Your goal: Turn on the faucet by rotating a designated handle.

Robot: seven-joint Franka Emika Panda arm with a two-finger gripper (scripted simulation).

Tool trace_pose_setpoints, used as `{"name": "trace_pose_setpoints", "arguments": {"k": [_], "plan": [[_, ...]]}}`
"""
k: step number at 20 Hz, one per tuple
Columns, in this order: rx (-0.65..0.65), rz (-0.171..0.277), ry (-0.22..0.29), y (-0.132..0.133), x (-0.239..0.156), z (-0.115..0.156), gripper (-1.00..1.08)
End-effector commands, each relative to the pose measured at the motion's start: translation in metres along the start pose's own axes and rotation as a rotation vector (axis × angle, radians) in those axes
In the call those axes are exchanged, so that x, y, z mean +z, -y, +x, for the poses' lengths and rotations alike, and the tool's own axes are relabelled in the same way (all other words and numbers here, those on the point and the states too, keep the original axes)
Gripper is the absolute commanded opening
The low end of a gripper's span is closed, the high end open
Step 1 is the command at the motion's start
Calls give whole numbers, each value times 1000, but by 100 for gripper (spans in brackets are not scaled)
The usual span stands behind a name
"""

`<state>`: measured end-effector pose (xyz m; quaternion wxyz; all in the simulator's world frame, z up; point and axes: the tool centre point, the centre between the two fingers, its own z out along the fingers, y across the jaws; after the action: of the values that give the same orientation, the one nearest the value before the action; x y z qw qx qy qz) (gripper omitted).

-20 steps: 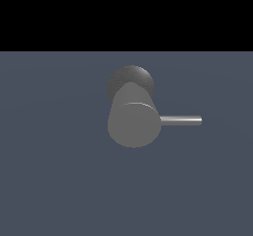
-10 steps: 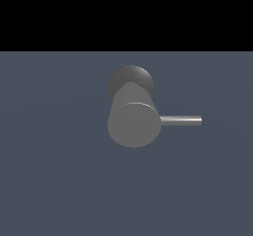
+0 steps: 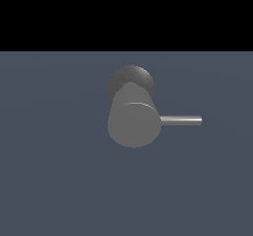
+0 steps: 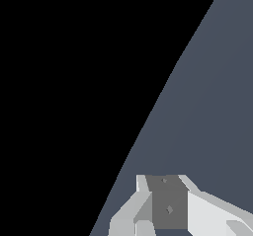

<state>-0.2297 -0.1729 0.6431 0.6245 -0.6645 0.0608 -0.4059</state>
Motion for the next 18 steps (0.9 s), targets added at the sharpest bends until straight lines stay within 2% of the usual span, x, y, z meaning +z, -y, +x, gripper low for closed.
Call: {"name": "trace_pose_setpoints", "arguments": {"k": [1, 9, 14, 18], "plan": [[42, 83, -83, -9, -20, 16, -100], [221, 308, -339, -67, -80, 57, -100], [368, 417, -490, -124, -110, 72, -100], [504, 486, -603, -178, -126, 75, -100]]}}
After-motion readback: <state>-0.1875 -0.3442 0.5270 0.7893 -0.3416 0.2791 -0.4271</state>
